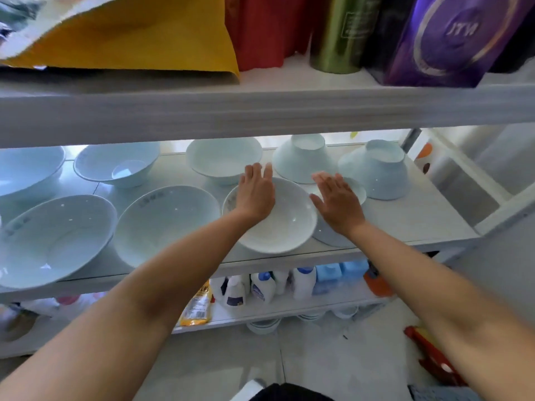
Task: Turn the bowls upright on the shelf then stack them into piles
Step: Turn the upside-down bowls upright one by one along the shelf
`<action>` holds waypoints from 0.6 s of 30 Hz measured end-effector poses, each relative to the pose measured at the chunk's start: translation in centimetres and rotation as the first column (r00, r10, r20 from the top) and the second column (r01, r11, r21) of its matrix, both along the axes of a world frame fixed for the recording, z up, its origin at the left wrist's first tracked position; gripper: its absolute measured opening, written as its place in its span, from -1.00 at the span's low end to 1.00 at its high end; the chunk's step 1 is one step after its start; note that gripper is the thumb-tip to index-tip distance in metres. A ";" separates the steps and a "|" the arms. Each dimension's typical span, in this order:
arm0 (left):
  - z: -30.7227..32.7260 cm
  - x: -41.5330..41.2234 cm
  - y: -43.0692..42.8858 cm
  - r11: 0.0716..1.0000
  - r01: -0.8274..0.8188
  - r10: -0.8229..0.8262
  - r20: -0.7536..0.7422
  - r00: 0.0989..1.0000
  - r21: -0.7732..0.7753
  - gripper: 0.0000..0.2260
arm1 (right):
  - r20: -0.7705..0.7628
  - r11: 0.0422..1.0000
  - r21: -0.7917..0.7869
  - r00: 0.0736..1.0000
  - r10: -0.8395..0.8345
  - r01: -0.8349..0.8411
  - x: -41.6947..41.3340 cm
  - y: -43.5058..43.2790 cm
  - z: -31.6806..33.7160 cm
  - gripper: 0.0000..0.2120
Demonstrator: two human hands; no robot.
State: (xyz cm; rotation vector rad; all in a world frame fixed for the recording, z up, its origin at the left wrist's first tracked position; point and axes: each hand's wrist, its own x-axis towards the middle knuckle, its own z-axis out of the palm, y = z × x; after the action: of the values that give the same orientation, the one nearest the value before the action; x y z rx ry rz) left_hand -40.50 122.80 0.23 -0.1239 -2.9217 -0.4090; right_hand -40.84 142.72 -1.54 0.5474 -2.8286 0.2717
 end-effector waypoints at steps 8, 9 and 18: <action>-0.4 -1.0 8.8 0.905 0.422 -0.425 -0.059 0.903 -0.053 -0.68 | -0.041 0.995 0.101 0.999 0.027 -0.023 1.8 8.8 -1.7 -0.64; -0.5 -1.0 9.7 0.886 0.462 -0.464 -0.036 0.885 -0.037 -0.72 | -0.051 0.996 0.077 0.998 0.046 -0.042 1.8 9.4 -1.8 -0.65; 0.1 -1.1 15.8 0.925 0.378 -0.379 0.127 0.916 0.037 -0.86 | -0.097 0.968 -0.044 0.965 0.243 -0.248 0.3 13.6 -2.2 -0.61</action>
State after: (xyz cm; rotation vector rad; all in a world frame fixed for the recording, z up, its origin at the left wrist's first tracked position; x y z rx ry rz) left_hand -41.55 138.57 0.37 -0.6961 -3.0197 -0.5079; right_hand -40.55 156.30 -3.70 0.8763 -2.6561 0.3606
